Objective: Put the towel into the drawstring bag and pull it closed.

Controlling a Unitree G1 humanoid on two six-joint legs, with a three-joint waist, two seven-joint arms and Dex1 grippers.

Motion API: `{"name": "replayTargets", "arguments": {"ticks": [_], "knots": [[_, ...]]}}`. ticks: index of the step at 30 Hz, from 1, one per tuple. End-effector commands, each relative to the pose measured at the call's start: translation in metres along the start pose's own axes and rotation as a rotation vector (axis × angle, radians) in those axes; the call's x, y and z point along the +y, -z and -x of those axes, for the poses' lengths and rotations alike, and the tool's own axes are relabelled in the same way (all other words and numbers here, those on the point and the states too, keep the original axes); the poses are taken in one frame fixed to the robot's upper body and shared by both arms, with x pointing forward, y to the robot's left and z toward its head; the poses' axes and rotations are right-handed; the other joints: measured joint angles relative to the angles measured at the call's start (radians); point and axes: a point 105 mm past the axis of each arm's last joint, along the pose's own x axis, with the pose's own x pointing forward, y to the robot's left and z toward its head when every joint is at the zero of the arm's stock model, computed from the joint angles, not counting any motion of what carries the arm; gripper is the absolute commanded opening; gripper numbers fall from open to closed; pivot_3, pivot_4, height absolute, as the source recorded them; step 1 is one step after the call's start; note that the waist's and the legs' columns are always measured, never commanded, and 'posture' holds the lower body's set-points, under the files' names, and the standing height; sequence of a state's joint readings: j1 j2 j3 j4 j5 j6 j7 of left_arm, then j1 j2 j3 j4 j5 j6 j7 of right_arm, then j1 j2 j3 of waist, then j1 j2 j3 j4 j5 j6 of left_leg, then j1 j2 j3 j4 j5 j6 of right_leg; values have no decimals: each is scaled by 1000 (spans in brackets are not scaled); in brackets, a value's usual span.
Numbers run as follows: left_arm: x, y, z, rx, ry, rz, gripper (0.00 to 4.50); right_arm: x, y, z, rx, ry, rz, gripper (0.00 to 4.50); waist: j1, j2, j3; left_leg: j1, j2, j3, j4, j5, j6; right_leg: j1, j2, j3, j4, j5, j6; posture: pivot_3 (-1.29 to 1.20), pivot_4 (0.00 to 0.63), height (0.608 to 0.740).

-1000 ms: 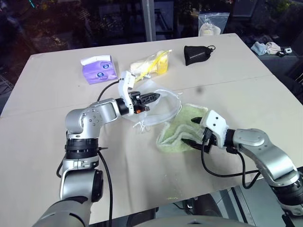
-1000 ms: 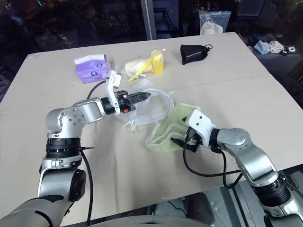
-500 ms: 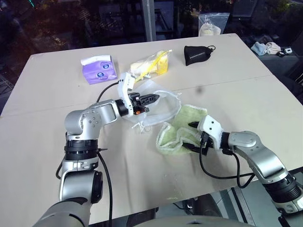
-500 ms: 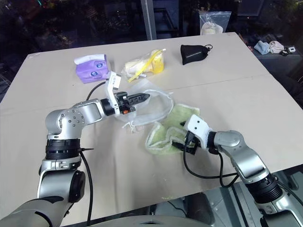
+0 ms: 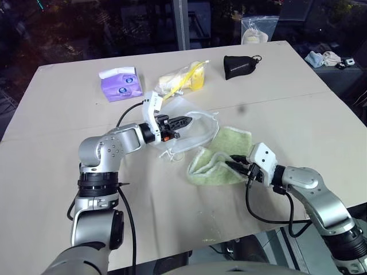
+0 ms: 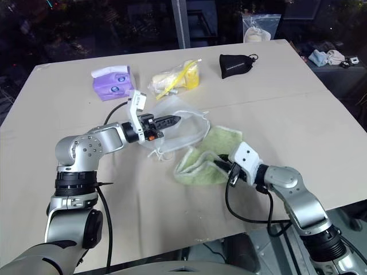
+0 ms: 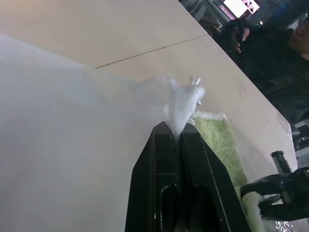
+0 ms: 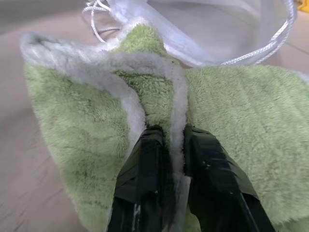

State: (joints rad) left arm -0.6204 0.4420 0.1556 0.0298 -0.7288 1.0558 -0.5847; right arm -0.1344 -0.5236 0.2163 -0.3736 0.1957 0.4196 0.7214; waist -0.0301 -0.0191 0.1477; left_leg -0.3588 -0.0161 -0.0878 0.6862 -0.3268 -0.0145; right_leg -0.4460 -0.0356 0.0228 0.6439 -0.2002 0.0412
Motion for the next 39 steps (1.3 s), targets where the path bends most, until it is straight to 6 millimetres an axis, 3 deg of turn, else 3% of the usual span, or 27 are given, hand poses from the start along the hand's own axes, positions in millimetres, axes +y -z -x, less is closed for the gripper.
{"name": "replayTargets", "arguments": {"ticks": [1, 7, 14, 20, 25, 31, 39], "knots": [[-5, -9, 2, -32, 13, -39, 0, -5, -18, 2, -84, 3, -52, 1484, 0, 0, 0, 0, 0, 0, 0, 0, 0, 0, 0, 0, 0, 0, 0, 0, 150, 740], [-5, -8, 4, -37, 11, -30, 0, 4, -34, 11, -113, -73, -75, 4445, 1, 0, 0, 0, 0, -1, 0, 0, 0, 0, 0, 0, -1, 0, 0, 0, 150, 740], [-5, -7, 6, -43, 11, -22, 0, 13, -42, 8, -123, -138, -54, 4445, 0, 0, 0, 0, 0, -1, 0, 0, 0, 0, 0, 0, 0, 0, 0, 0, 150, 740], [-5, -7, 9, -46, 6, -24, 0, 17, -49, 24, -107, -178, 37, 4445, 2, 0, 0, -1, 0, -1, 0, 0, 0, 0, 0, 0, -1, 0, 0, 0, 150, 740], [-5, -7, 9, -47, 4, -23, 0, 30, -33, 26, 2, -201, 174, 4445, 7, 0, 0, 0, 0, 0, 0, 0, 0, 0, 0, -1, -1, 0, 0, 0, 150, 740], [-4, -6, 10, -44, 1, -26, 0, 37, -38, 24, 2, -173, 237, 4445, 11, 0, 0, 0, 0, 0, 1, 0, 0, 1, 0, 0, 0, 0, 0, 0, 150, 740], [-8, -1, 7, -26, 16, -35, 0, 21, -12, 7, 84, -69, 289, 4445, 16, 0, 0, 0, 0, 0, 1, 0, 0, 1, 0, 0, 0, 0, 0, 0, 150, 740]]}}
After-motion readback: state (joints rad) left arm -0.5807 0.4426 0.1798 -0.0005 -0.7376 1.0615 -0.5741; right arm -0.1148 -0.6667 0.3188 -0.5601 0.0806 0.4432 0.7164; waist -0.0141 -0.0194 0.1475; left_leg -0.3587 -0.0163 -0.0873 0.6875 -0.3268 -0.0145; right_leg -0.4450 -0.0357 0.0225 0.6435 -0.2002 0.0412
